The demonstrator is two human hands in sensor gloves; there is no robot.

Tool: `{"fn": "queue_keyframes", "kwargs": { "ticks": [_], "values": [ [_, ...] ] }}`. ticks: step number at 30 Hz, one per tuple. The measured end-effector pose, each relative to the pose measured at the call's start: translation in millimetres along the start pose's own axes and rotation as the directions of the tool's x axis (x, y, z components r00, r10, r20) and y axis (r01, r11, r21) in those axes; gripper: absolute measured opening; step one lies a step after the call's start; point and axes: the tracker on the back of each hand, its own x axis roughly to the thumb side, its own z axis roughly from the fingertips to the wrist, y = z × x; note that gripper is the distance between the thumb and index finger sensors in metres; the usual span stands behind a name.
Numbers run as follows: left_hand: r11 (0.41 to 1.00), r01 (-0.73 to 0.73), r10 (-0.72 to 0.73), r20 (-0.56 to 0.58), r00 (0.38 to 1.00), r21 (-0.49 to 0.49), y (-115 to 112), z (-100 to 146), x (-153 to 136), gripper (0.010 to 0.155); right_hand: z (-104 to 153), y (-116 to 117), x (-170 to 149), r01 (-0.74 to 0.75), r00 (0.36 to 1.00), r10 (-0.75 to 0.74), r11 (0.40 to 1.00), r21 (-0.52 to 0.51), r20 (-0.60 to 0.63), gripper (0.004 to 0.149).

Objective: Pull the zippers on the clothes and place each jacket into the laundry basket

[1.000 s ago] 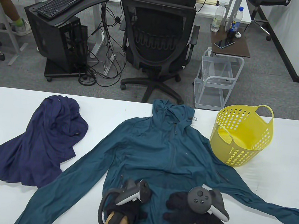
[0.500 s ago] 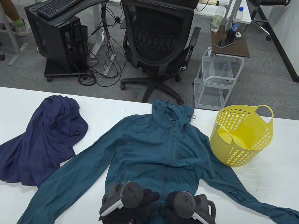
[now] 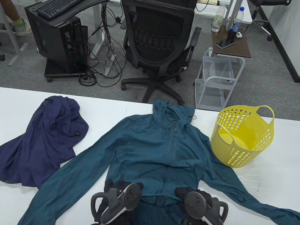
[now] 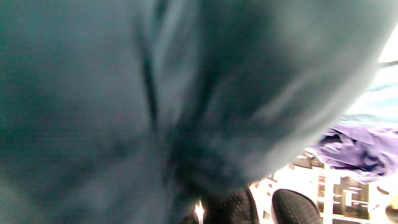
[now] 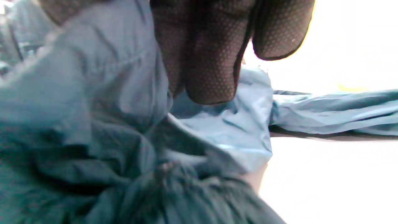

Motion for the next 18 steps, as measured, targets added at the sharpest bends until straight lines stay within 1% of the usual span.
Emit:
{"fn": "queue_keyframes", "kwargs": {
  "ticks": [2,3,6,8,10,13,14,16,17,18],
  "values": [
    [1.000,0.017,-0.016,-0.043,0.999,0.024,8.3,-0.4,-12.0,0.042,-1.5,-7.7,-10.4,0.012,0.999,-0.012,1.000,-0.008,-0.033,0.039],
    [1.000,0.003,-0.001,-0.064,0.998,0.030,13.9,-0.3,-20.7,0.042,-2.4,-12.8,-17.4,0.029,0.998,-0.030,0.999,-0.017,-0.046,0.039],
    [0.994,-0.106,0.108,-0.111,0.988,0.024,23.8,-0.8,-43.6,0.042,-3.2,-25.9,-38.8,0.032,0.994,-0.039,0.997,-0.064,-0.107,0.039],
    [0.988,-0.151,0.153,-0.141,0.978,0.025,29.7,-0.5,-59.5,0.043,-3.7,-33.5,-54.4,0.064,0.989,-0.073,0.995,-0.075,-0.130,0.040],
    [0.977,-0.213,0.210,-0.176,0.962,0.004,33.6,0.5,-76.0,0.043,-3.8,-39.0,-67.6,0.104,0.982,-0.114,0.992,-0.072,-0.152,0.041],
    [0.965,-0.259,0.248,-0.202,0.947,-0.029,36.2,0.6,-93.8,0.043,-4.0,-45.4,-81.3,0.119,0.982,-0.123,0.992,-0.038,-0.140,0.046],
    [0.953,-0.296,0.277,-0.212,0.937,-0.062,35.6,0.3,-100.1,0.042,-3.5,-48.5,-84.7,0.113,0.985,-0.116,0.993,-0.031,-0.129,0.048],
    [0.920,-0.374,0.342,-0.222,0.913,-0.117,32.7,-0.3,-106.3,0.041,-2.0,-52.5,-85.7,0.065,0.992,-0.069,0.997,-0.040,-0.108,0.050],
    [0.907,-0.402,0.367,-0.231,0.901,-0.128,31.5,-0.5,-108.0,0.040,-2.1,-53.5,-84.6,0.033,0.996,-0.036,0.999,-0.040,-0.077,0.052],
    [0.904,-0.409,0.375,-0.232,0.897,-0.121,30.9,-0.5,-108.7,0.039,-2.0,-53.9,-83.6,0.006,0.997,-0.009,0.999,-0.044,-0.075,0.052]
  ]
}}
